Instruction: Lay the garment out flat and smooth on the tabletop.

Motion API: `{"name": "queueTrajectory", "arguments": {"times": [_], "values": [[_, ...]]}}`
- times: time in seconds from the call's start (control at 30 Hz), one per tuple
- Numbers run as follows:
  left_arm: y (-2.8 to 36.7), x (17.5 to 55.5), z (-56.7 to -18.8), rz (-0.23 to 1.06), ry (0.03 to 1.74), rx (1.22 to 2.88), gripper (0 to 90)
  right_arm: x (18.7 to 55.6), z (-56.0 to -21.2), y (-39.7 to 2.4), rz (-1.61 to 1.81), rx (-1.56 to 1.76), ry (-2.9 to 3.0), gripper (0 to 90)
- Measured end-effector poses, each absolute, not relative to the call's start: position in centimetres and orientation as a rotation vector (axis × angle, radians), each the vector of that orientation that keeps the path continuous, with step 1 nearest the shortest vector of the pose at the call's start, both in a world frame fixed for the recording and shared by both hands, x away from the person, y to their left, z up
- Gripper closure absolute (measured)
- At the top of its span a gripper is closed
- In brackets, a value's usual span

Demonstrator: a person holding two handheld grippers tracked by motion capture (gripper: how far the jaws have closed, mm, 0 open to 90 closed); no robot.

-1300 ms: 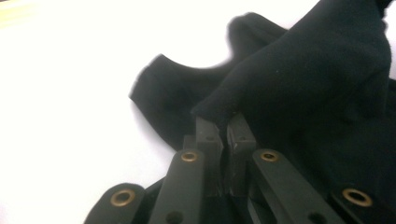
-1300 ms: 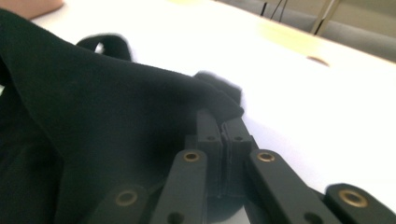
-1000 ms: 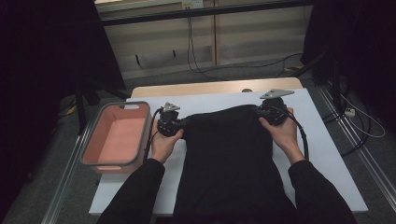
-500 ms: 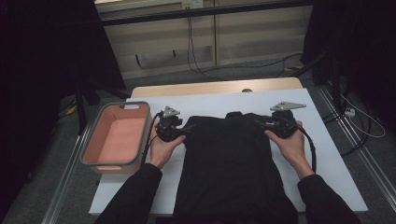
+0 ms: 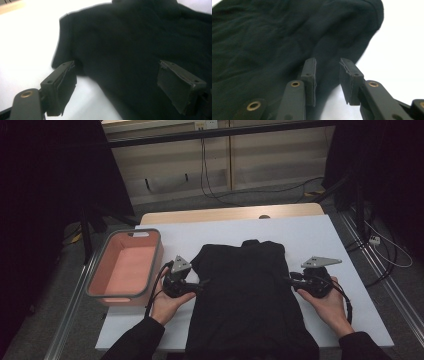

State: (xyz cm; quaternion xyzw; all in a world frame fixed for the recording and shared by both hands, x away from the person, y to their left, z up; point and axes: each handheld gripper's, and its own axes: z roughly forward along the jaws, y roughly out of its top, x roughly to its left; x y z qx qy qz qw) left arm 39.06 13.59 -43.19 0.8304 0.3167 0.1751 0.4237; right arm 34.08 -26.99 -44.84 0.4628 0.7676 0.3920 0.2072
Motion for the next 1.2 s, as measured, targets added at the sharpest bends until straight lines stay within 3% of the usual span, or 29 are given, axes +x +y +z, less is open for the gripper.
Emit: {"name": "queueTrajectory", "arguments": {"times": [0.47,0.57,0.67,0.83,1.07,1.2], "values": [[15.3,34.8,-44.4,0.386,0.756,2.14,14.0,33.6,-46.7,-26.4,0.966,1.304,2.225,65.0],[15.2,34.8,-44.6,0.389,0.773,2.152,15.0,33.6,-46.8,-26.4,0.97,1.331,2.203,71.6],[15.2,34.8,-44.6,0.391,0.776,2.151,15.1,33.7,-46.8,-26.6,1.002,1.353,2.211,89.1],[15.4,34.8,-44.5,0.408,0.794,2.142,14.9,33.4,-46.4,-26.8,0.939,1.358,2.186,90.0],[15.6,34.9,-44.5,0.405,0.799,2.145,14.9,32.7,-45.9,-30.2,0.951,1.444,2.091,90.0],[15.7,35.0,-44.5,0.428,0.809,2.151,22.6,32.5,-45.7,-31.7,0.974,1.466,2.051,90.0]]}}
